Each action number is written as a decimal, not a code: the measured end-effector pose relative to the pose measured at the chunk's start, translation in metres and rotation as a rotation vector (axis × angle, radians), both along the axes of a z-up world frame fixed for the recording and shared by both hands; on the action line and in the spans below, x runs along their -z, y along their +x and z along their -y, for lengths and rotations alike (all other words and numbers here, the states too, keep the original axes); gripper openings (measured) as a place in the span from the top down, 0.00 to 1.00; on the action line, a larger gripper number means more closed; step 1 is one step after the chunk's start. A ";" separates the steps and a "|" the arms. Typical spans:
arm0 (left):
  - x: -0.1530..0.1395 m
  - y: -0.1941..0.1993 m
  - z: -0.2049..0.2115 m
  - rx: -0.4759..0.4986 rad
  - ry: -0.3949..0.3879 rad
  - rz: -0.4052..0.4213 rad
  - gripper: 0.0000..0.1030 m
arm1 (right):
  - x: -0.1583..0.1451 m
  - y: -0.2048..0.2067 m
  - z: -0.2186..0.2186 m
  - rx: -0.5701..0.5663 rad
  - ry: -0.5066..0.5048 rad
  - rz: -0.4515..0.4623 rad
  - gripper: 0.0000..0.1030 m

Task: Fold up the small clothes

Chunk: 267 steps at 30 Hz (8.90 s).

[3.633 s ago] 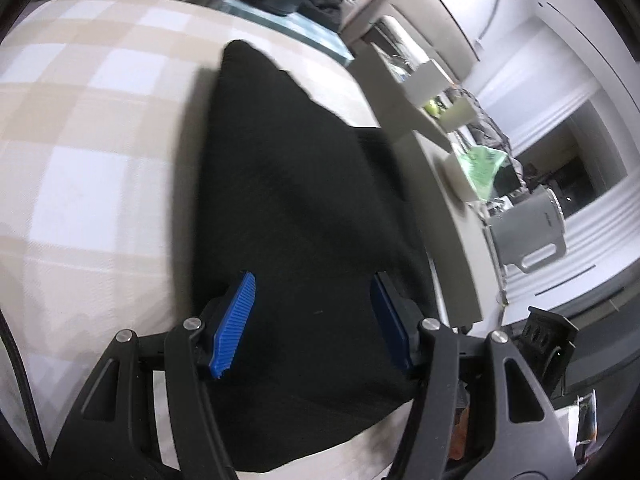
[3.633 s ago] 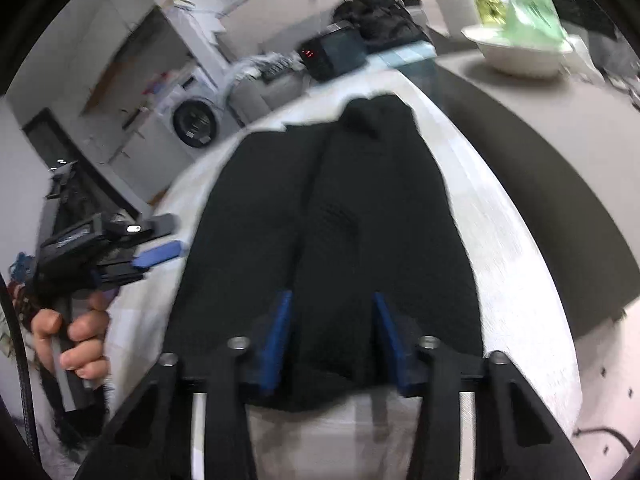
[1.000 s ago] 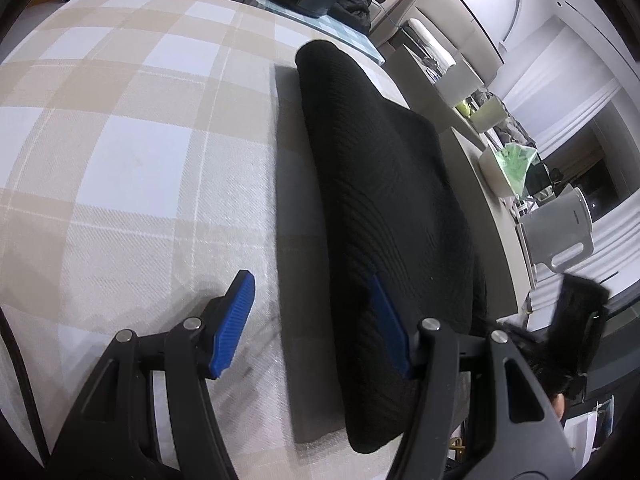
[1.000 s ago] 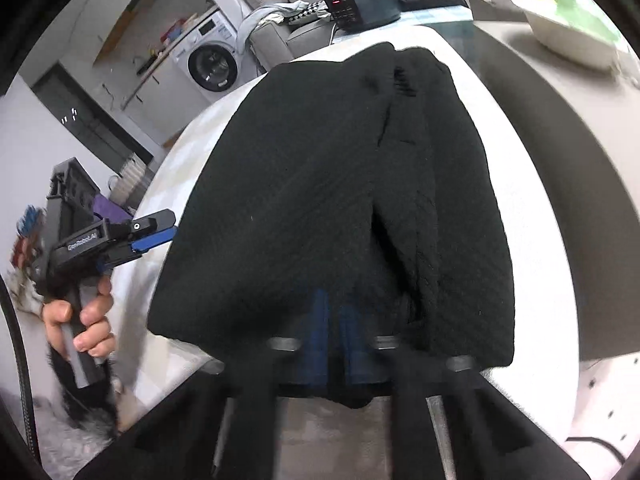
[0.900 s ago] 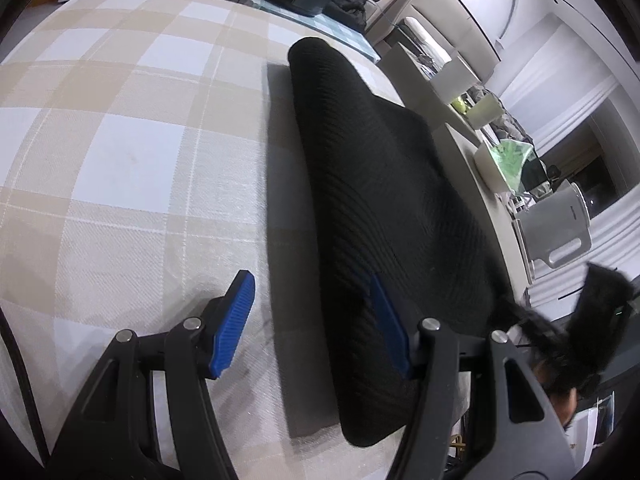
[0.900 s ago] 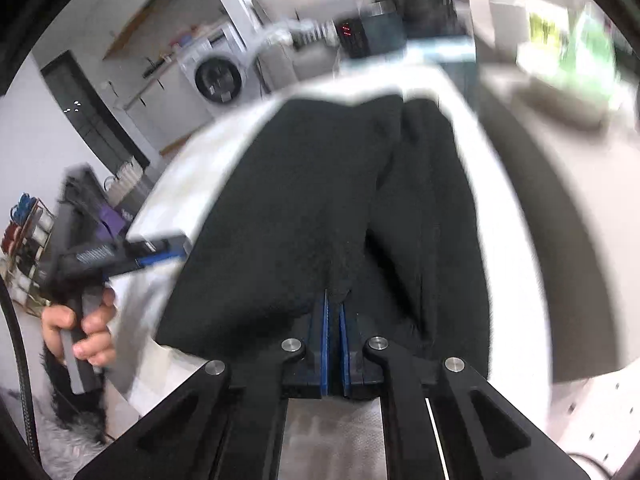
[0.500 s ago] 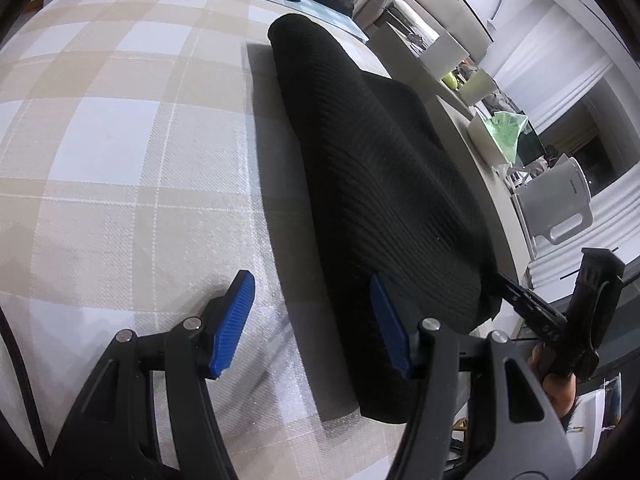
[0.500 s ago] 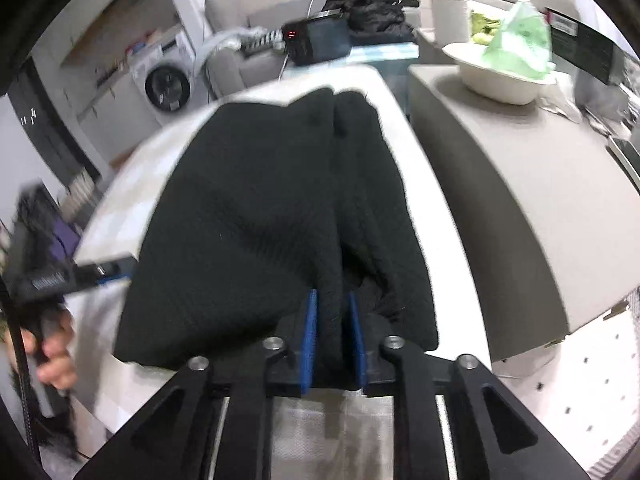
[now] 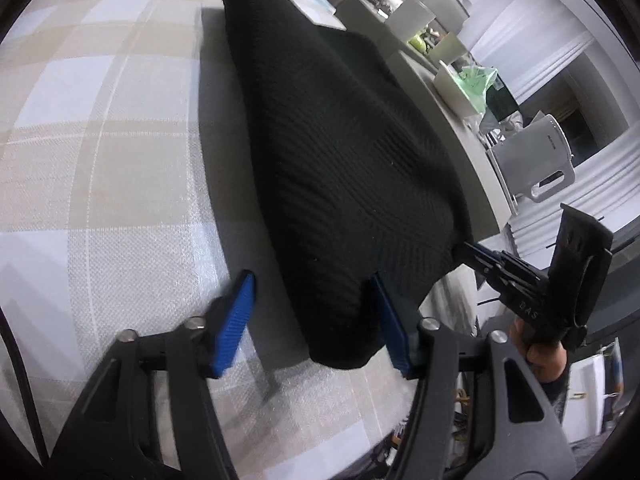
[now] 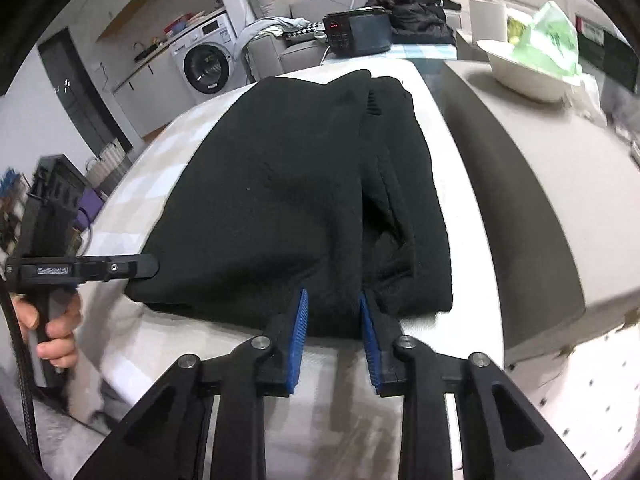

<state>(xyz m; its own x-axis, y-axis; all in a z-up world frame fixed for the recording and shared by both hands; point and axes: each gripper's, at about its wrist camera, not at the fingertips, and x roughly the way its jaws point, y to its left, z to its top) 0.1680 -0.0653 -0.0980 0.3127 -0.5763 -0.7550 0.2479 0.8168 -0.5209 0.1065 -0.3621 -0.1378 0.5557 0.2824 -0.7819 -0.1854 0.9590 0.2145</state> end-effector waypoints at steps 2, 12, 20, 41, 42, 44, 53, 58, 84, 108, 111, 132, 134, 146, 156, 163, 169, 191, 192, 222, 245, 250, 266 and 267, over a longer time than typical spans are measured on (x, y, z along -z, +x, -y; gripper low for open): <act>-0.001 -0.002 0.003 0.011 0.014 0.019 0.81 | -0.001 0.000 0.000 -0.018 0.006 0.015 0.95; 0.004 0.004 -0.006 -0.001 0.011 -0.016 0.72 | 0.002 0.003 -0.002 -0.018 -0.092 -0.023 0.93; -0.001 0.016 -0.033 -0.080 -0.006 -0.010 0.56 | -0.021 0.034 0.024 0.104 0.124 0.078 0.66; -0.009 0.030 -0.035 -0.085 0.016 0.030 0.54 | -0.018 0.056 0.020 0.168 0.062 0.046 0.76; -0.009 0.031 -0.036 -0.088 0.014 0.028 0.54 | -0.023 0.053 0.023 0.178 0.065 0.069 0.71; -0.009 0.031 -0.035 -0.087 0.006 0.018 0.54 | -0.025 0.052 0.027 0.174 0.089 0.055 0.71; -0.003 0.016 0.002 0.059 0.024 0.012 0.54 | -0.001 0.000 0.031 0.019 0.159 -0.039 0.60; 0.000 0.013 0.013 0.084 0.084 0.038 0.61 | -0.002 -0.003 0.017 -0.038 0.056 -0.019 0.94; -0.009 0.094 -0.034 -0.129 -0.037 0.017 0.55 | 0.008 0.132 0.031 0.039 0.247 -0.130 0.79; -0.017 0.105 0.020 -0.054 0.000 0.079 0.54 | 0.008 0.084 0.063 0.154 0.153 -0.073 0.70; -0.018 0.107 0.032 -0.042 0.040 0.098 0.54 | -0.003 0.081 0.058 0.134 0.105 -0.052 0.67; -0.006 0.099 -0.043 -0.226 0.060 0.124 0.80 | 0.017 0.123 -0.011 0.040 0.180 -0.096 0.73; -0.009 0.094 -0.069 -0.264 0.087 0.138 0.80 | 0.018 0.124 -0.040 -0.008 0.201 -0.098 0.72; -0.023 0.052 -0.147 -0.367 0.093 0.154 0.78 | 0.007 0.101 -0.093 -0.064 0.198 -0.082 0.59; -0.010 -0.015 -0.133 -0.308 0.112 0.161 0.72 | 0.010 0.038 -0.085 -0.073 0.237 -0.090 0.79; -0.003 -0.035 -0.131 -0.296 0.141 0.165 0.71 | 0.023 0.035 -0.087 -0.076 0.298 -0.158 0.82; -0.012 -0.035 -0.136 -0.297 0.124 0.181 0.71 | -0.009 0.032 -0.078 -0.026 0.249 -0.026 0.75; -0.024 -0.033 -0.090 -0.101 0.121 0.233 0.68 | -0.011 0.047 -0.141 -0.183 0.201 0.036 0.71; -0.020 -0.031 -0.086 -0.078 0.132 0.225 0.68 | -0.005 0.047 -0.147 -0.199 0.179 0.038 0.72; -0.013 0.128 -0.122 -0.216 0.153 0.183 0.66 | 0.004 0.144 -0.095 0.043 0.203 -0.070 0.71; -0.031 0.160 -0.108 -0.162 0.117 0.201 0.66 | -0.024 0.198 -0.087 0.032 0.287 -0.004 0.91; -0.015 0.170 -0.107 -0.148 0.145 0.178 0.66 | 0.005 0.209 -0.088 0.073 0.247 -0.098 0.89; -0.005 0.201 -0.096 -0.150 0.192 0.165 0.66 | -0.030 0.192 -0.097 -0.007 0.255 -0.012 0.75; -0.004 0.199 -0.096 -0.152 0.187 0.179 0.66 | -0.024 0.193 -0.099 0.002 0.199 -0.039 0.75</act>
<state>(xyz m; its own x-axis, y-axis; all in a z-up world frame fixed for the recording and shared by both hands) 0.3674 0.0308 -0.0938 0.5224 -0.3685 -0.7689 0.1893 0.9294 -0.3168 0.2997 -0.2627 -0.1138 0.5272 0.4320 -0.7318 -0.1710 0.8974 0.4067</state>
